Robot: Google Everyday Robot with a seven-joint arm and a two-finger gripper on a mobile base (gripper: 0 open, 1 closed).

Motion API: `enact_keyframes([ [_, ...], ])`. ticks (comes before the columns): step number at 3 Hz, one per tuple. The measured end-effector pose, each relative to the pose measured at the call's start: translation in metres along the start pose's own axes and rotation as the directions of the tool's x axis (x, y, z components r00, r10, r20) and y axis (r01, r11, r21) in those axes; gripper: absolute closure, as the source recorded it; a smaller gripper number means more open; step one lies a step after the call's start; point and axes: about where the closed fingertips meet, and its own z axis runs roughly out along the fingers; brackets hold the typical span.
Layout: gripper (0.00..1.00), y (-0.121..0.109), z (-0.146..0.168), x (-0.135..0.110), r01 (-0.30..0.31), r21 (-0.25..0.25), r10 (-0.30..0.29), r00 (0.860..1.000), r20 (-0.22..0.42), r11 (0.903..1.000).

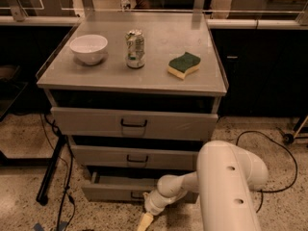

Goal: Open bottom drawer

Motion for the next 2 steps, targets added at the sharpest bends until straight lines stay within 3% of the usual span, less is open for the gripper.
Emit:
enact_keyframes([
  [2, 0.0, 0.015, -0.007, 0.0, -0.009, -0.002, 0.009, 1.0, -0.003, 1.0],
])
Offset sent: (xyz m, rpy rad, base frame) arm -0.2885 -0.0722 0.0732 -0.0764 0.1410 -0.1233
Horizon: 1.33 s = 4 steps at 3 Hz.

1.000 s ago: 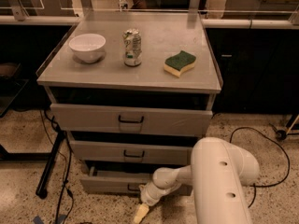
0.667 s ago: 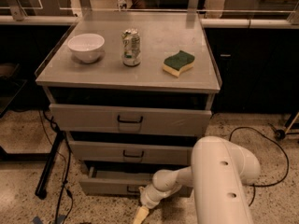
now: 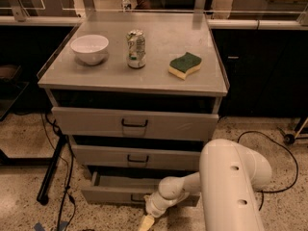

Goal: Open bottom drawer

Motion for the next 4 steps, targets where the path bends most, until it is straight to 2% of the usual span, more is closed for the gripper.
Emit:
enact_keyframes([
  [1, 0.0, 0.0, 0.0, 0.0, 0.0, 0.0, 0.0, 1.0, 0.0, 1.0],
  [2, 0.0, 0.022, -0.027, -0.015, 0.017, 0.046, -0.017, 1.0, -0.011, 0.9988],
  [3, 0.0, 0.032, -0.022, -0.015, 0.027, 0.025, -0.026, 1.0, -0.009, 0.9993],
  [4, 0.0, 0.023, -0.007, -0.026, 0.048, -0.009, -0.048, 0.999, 0.003, 0.9988],
])
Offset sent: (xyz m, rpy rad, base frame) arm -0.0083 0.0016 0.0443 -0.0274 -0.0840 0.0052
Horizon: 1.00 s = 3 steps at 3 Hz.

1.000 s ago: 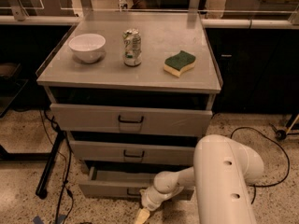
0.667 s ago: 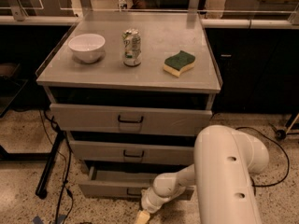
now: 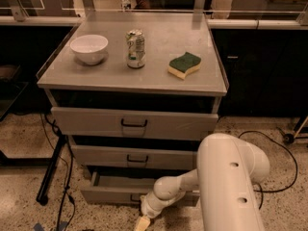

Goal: Open bottom drawer

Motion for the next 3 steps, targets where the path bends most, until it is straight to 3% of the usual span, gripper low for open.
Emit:
enact_keyframes([
  [1, 0.0, -0.013, 0.018, -0.013, 0.03, -0.046, -0.03, 1.0, -0.004, 0.9985],
  [3, 0.0, -0.015, 0.035, -0.005, 0.021, -0.08, -0.025, 0.998, -0.051, 0.9966],
])
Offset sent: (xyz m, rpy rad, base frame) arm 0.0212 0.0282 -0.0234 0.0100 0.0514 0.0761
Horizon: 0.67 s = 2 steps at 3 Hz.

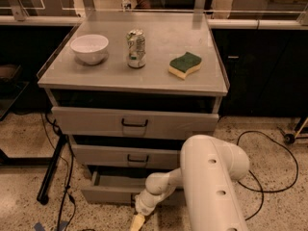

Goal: Open bottom drawer

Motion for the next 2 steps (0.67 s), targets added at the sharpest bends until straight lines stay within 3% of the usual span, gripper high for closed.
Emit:
enact_keyframes([
  [1, 0.0, 0.0056, 0.0108, 0.0267, -0.053, -0.011, 0.052, 0.997, -0.048, 0.9985],
  [2, 0.0, 0.0066, 0.0082, 0.0251, -0.053, -0.011, 0.052, 0.997, -0.048, 0.9985],
])
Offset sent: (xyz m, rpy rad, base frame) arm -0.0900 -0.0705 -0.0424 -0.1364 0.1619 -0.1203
